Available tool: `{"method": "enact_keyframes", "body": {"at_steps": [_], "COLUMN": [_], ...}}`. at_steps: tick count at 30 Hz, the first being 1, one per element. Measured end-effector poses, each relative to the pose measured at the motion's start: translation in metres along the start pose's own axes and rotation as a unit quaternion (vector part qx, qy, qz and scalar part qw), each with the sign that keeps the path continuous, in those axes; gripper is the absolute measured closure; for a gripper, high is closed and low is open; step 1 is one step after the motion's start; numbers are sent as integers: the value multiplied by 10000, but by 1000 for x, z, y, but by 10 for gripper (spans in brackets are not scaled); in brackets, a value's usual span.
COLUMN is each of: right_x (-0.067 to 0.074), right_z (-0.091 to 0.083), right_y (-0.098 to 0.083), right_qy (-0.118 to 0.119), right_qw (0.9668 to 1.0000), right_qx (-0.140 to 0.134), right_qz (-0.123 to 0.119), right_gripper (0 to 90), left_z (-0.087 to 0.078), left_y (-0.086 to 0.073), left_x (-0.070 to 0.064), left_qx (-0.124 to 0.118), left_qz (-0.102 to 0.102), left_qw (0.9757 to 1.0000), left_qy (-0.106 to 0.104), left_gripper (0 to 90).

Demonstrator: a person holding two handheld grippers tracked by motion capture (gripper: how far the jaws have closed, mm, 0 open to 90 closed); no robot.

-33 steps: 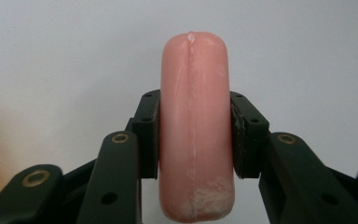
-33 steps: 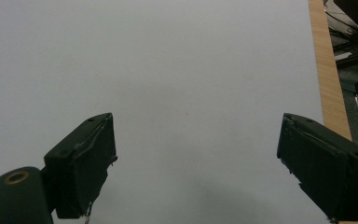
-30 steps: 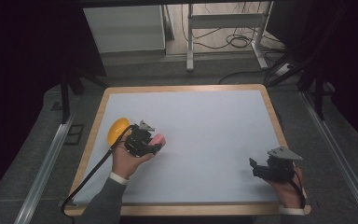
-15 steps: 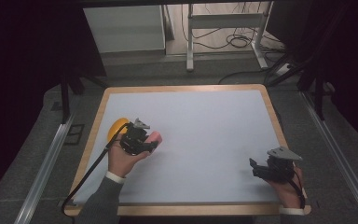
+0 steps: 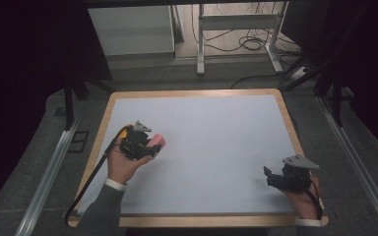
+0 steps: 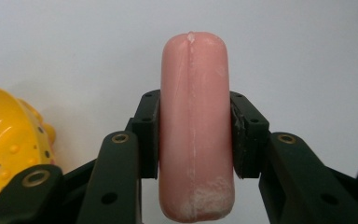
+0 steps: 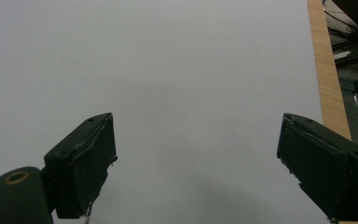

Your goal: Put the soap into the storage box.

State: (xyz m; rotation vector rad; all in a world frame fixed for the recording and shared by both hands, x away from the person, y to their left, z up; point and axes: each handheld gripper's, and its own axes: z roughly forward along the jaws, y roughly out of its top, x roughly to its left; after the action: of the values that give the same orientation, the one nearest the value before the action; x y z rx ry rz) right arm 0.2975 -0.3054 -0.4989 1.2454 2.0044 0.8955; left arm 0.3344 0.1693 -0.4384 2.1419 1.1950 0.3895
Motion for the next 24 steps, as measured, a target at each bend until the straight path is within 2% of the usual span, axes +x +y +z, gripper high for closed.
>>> {"method": "enact_keyframes", "body": {"at_steps": [7, 18, 24], "right_x": [0, 0, 1], "right_z": [0, 1, 1], "right_y": [0, 0, -1], "right_qy": [9, 4, 5], "right_qw": [10000, 10000, 10000], "right_qx": [4, 13, 24], "right_qz": [-5, -9, -21], "right_gripper": [113, 113, 113], "left_z": [-3, -14, -16], "left_y": [0, -3, -3], "left_x": [4, 17, 20], "left_qx": [-11, -115, -94], "left_qz": [-10, -150, -176], "left_qw": [10000, 9997, 9997], "left_qy": [26, 133, 152], "left_gripper": [603, 603, 603]}}
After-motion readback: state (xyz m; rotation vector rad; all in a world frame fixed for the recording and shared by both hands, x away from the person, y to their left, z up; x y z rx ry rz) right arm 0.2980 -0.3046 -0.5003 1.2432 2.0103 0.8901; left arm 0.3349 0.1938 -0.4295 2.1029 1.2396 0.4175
